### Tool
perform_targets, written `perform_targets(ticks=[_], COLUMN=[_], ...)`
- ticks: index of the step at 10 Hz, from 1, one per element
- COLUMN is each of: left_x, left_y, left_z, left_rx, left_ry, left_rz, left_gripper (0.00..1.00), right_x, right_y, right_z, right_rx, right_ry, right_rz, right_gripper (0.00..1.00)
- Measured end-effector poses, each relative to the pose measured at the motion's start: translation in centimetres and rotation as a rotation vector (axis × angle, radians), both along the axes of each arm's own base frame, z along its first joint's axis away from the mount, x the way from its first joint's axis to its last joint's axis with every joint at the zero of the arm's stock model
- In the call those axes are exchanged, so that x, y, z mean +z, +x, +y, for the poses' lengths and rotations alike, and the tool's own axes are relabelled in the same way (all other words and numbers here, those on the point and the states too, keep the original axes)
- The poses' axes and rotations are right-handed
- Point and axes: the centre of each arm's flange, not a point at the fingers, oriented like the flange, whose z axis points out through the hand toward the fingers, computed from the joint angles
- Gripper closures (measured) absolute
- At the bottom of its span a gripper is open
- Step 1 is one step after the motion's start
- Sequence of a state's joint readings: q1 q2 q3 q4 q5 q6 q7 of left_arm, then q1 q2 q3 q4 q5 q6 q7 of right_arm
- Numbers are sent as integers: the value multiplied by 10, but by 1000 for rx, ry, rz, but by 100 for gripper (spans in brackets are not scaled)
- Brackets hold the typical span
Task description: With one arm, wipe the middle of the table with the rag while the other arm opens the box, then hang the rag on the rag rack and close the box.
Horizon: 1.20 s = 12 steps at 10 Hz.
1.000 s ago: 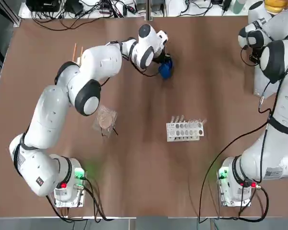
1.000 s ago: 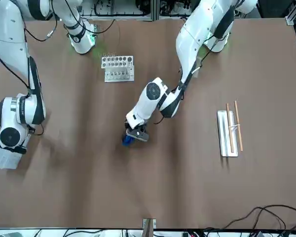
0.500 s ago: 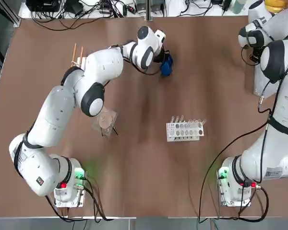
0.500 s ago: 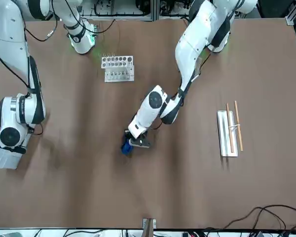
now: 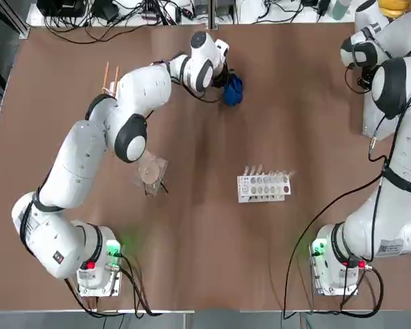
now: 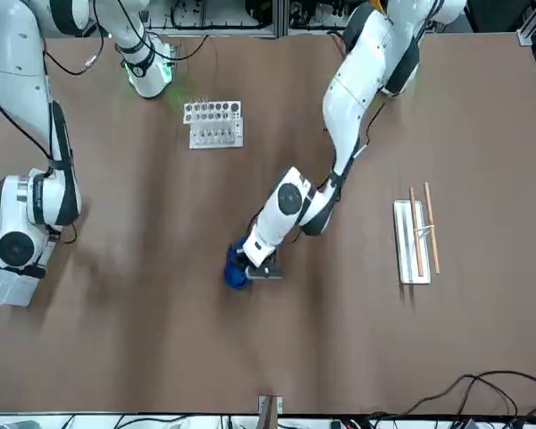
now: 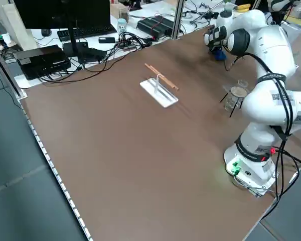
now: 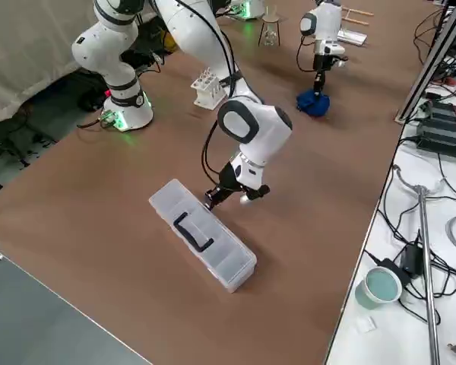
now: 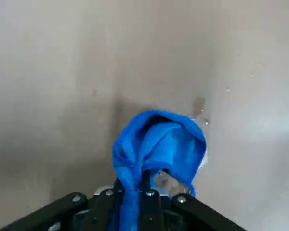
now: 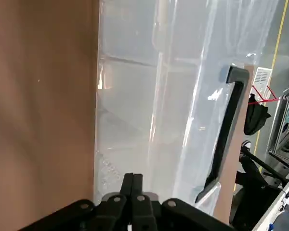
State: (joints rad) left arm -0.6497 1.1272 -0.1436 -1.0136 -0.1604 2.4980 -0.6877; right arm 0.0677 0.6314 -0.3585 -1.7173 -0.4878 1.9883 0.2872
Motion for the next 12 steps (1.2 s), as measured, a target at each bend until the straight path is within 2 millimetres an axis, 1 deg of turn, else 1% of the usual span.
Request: perform_targets(ticks=[2, 3, 4, 5, 6, 8, 9, 10, 11, 12], left_x=[19, 28, 33, 33, 33, 27, 25, 24, 25, 26], left_y=[16, 24, 28, 28, 25, 10, 0, -12, -23, -26], left_z=[22, 33, 38, 37, 30, 6, -5, -19, -32, -36], left_rx=[10, 18, 26, 28, 28, 14, -20, -61, -82, -87], left_ry=[40, 49, 49, 40, 21, -18, -20, -25, -39, -43], left_rz=[58, 74, 75, 62, 33, -24, -39, -61, -85, -93], left_gripper=[86, 86, 86, 86, 86, 86, 86, 86, 86, 86], right_x=[2, 7, 33, 61, 75, 77, 79, 86, 98, 109], right_y=[1, 5, 12, 15, 14, 13, 12, 9, 4, -5], right_z=[0, 1, -5, -14, -19, -21, -26, -36, -54, -78], right_rx=[-2, -1, 1, -3, -4, 1, 11, 11, 4, -4], right_ry=[0, -6, -42, -53, -53, -51, -46, -41, -35, -27], right_rz=[-2, -7, -10, -26, -37, -30, -19, -13, -12, -9], right_gripper=[99, 99, 99, 99, 99, 99, 99, 99, 99, 99])
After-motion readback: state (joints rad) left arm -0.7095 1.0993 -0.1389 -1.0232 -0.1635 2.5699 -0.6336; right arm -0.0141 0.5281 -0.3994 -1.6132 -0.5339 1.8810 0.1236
